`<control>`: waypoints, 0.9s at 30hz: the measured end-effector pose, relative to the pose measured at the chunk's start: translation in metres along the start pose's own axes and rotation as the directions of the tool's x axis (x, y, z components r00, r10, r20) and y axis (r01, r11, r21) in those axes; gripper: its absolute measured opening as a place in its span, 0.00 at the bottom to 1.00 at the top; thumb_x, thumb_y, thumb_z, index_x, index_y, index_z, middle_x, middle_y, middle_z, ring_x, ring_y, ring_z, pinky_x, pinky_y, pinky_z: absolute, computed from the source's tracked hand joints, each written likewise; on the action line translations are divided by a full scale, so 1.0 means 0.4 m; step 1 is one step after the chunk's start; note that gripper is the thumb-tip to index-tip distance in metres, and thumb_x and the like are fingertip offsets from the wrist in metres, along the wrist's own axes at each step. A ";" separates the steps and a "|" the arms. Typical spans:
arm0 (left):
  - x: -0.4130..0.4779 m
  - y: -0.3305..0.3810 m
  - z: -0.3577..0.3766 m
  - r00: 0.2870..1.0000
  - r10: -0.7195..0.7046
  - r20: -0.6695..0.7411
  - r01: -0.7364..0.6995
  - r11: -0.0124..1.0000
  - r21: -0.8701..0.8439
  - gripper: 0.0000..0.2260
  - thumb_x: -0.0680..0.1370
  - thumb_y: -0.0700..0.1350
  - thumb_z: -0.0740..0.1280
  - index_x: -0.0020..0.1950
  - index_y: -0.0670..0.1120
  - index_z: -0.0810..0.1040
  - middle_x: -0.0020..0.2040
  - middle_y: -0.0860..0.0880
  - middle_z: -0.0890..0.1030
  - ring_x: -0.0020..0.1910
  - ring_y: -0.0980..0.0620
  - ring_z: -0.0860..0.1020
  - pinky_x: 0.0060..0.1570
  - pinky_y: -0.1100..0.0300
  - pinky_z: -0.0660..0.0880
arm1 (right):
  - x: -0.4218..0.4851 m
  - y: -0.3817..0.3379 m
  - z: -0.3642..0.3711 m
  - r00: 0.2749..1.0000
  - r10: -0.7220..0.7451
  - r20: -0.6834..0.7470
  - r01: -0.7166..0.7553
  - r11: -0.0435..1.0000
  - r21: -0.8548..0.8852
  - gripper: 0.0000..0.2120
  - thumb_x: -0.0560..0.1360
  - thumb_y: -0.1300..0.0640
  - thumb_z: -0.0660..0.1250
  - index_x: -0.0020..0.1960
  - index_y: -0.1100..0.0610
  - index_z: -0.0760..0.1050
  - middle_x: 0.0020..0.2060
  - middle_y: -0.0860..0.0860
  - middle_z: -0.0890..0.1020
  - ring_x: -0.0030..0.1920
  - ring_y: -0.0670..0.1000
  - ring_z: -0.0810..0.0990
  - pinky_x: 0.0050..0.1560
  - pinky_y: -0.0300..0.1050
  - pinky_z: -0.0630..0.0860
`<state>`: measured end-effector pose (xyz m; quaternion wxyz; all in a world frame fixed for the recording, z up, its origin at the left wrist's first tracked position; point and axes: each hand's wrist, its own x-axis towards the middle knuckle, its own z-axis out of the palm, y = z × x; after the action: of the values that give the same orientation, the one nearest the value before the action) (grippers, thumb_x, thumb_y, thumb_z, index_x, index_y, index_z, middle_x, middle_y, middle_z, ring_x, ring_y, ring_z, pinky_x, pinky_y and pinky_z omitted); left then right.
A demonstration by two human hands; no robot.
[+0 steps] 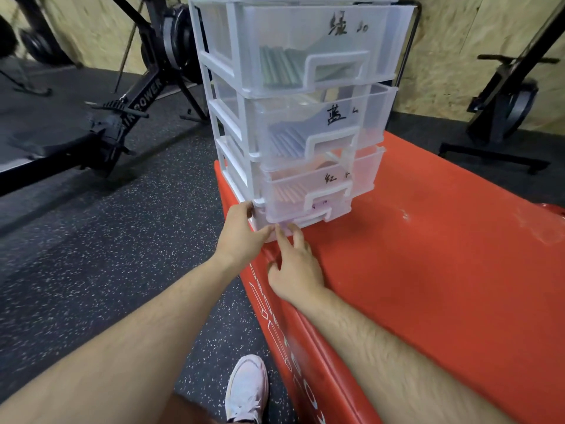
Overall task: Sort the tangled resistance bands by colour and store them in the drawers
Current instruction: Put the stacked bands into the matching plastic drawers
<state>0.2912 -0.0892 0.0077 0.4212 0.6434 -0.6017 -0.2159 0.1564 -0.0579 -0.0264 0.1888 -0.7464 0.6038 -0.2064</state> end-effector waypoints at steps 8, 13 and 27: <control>0.015 0.001 0.025 0.989 -0.108 -0.105 0.114 0.992 0.057 0.08 0.74 0.47 0.69 0.48 0.48 0.71 0.44 0.50 0.77 0.42 0.49 0.78 0.41 0.50 0.77 | 0.040 -0.009 -0.012 0.997 0.003 0.081 -0.002 1.000 -0.013 0.38 0.75 0.55 0.63 0.81 0.46 0.52 0.79 0.47 0.50 0.74 0.58 0.60 0.68 0.55 0.71; 0.031 0.027 -0.011 0.953 -0.141 -0.270 0.135 0.990 -0.041 0.10 0.70 0.40 0.62 0.50 0.49 0.71 0.49 0.50 0.75 0.46 0.49 0.76 0.50 0.46 0.77 | -0.005 0.004 -0.038 0.954 -0.091 -0.287 0.127 0.986 0.109 0.22 0.71 0.59 0.64 0.66 0.54 0.74 0.63 0.49 0.74 0.61 0.54 0.73 0.58 0.54 0.76; 0.037 0.128 -0.085 0.977 0.154 -0.146 -0.194 0.929 -0.316 0.21 0.73 0.48 0.75 0.62 0.60 0.72 0.59 0.65 0.77 0.61 0.68 0.73 0.60 0.71 0.67 | -0.002 -0.087 -0.116 0.894 -0.192 -0.404 0.160 0.981 -0.110 0.38 0.67 0.57 0.62 0.78 0.52 0.63 0.72 0.50 0.68 0.73 0.56 0.65 0.74 0.54 0.64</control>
<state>0.2903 -0.0896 0.0709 0.5749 0.5198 -0.5860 -0.2364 0.1601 -0.0517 0.0312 0.0097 -0.7440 0.5672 -0.3531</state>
